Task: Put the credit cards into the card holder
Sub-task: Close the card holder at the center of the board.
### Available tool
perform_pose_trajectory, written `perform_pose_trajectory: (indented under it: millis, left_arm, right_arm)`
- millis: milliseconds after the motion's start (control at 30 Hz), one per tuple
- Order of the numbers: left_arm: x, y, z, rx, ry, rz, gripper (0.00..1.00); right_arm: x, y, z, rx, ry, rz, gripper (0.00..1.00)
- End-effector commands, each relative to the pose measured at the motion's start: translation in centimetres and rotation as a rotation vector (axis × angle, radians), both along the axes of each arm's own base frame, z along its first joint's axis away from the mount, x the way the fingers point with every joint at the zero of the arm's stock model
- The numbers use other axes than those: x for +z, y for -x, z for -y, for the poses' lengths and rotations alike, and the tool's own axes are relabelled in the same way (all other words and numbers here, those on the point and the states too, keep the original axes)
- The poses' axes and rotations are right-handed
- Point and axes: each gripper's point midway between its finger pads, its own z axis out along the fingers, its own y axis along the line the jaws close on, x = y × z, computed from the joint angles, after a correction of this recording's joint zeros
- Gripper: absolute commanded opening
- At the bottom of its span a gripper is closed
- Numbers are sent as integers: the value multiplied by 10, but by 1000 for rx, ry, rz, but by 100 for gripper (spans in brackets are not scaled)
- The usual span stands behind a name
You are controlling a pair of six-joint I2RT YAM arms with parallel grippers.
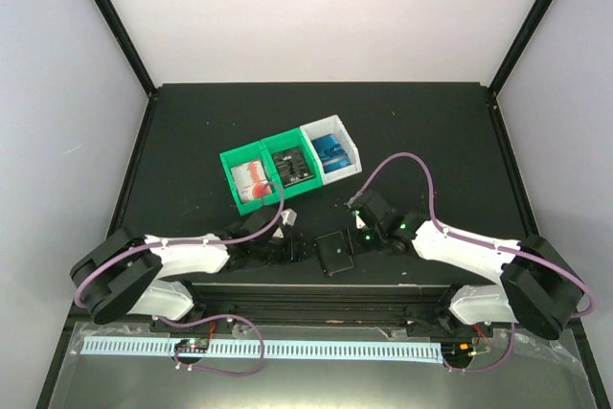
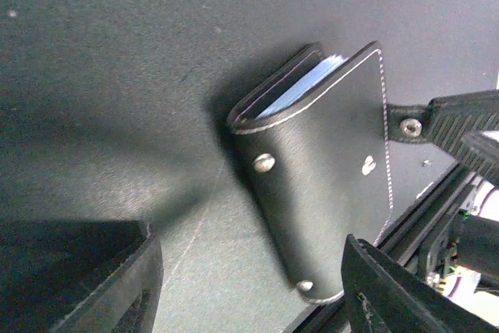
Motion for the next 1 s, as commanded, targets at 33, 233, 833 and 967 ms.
perform_pose_trajectory:
  millis: [33,233,833,967]
  left_arm:
    - [2,-3,16,-7,50,-26,61]
    - [-9,1,19,-7,39,-73,52]
    - [-44,-2,-1,85,-145,-147,35]
    - [-46,-1,-2,89,-153,-150,35]
  right_arm:
    - [3,6,-16,72,-77,-14,1]
    - [-1,8,-19,88,-84,-26,1]
    - [-9,26,-23,123,78,-45,1]
    - [-7,27,-31,140,68,-37,1]
